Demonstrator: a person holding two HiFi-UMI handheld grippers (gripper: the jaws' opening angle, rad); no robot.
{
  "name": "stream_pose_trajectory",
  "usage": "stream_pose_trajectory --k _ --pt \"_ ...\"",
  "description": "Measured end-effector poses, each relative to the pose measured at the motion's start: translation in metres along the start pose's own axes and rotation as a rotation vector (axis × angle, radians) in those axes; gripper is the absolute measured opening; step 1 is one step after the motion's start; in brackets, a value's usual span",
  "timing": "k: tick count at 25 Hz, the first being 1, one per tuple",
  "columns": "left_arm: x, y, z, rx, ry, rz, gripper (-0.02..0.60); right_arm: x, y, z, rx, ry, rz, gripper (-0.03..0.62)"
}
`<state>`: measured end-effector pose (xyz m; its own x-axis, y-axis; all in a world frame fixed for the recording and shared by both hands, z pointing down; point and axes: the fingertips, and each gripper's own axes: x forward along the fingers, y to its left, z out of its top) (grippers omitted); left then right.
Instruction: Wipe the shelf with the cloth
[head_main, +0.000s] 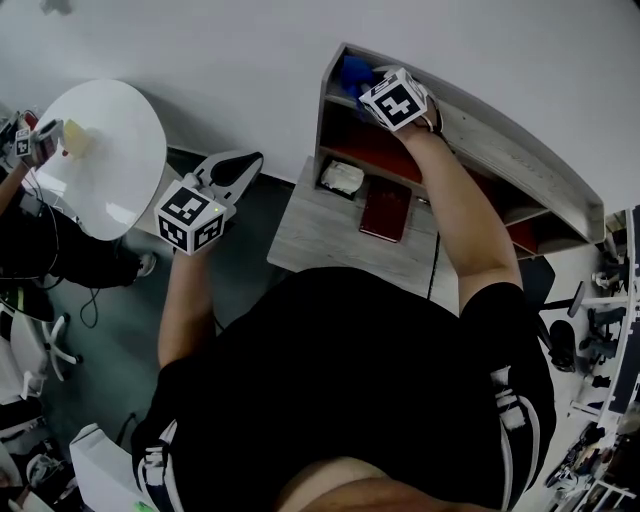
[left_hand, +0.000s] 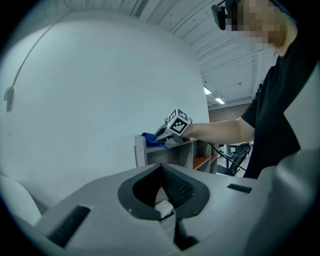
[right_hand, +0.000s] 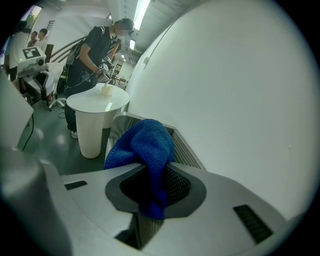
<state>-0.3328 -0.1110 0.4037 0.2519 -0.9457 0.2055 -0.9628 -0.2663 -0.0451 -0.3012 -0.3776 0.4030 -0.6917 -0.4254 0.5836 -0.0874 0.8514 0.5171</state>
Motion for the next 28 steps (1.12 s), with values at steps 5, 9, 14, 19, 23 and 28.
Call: stream_pose_trajectory --k 5,9,14,19,23,28 --pt "0.002 0.001 -0.004 -0.004 0.002 -0.008 0.017 -0.002 -0.004 -0.003 0.053 -0.035 -0.014 0.066" --pt "0.004 0.005 -0.008 -0.012 0.009 -0.02 0.017 -0.018 -0.009 0.004 0.091 -0.084 -0.037 0.067" --pt "0.013 -0.005 -0.011 -0.016 0.009 -0.058 0.017 -0.05 -0.002 0.013 0.105 -0.169 -0.061 0.067" --pt "0.027 -0.018 -0.019 -0.037 0.021 -0.106 0.017 -0.075 0.01 0.002 0.14 -0.196 -0.055 0.067" --pt "0.043 -0.031 -0.029 -0.055 0.028 -0.141 0.017 -0.096 0.014 -0.01 0.209 -0.239 -0.04 0.067" --pt "0.064 -0.044 -0.034 -0.07 0.032 -0.172 0.017 -0.124 0.019 -0.023 0.294 -0.294 -0.027 0.067"
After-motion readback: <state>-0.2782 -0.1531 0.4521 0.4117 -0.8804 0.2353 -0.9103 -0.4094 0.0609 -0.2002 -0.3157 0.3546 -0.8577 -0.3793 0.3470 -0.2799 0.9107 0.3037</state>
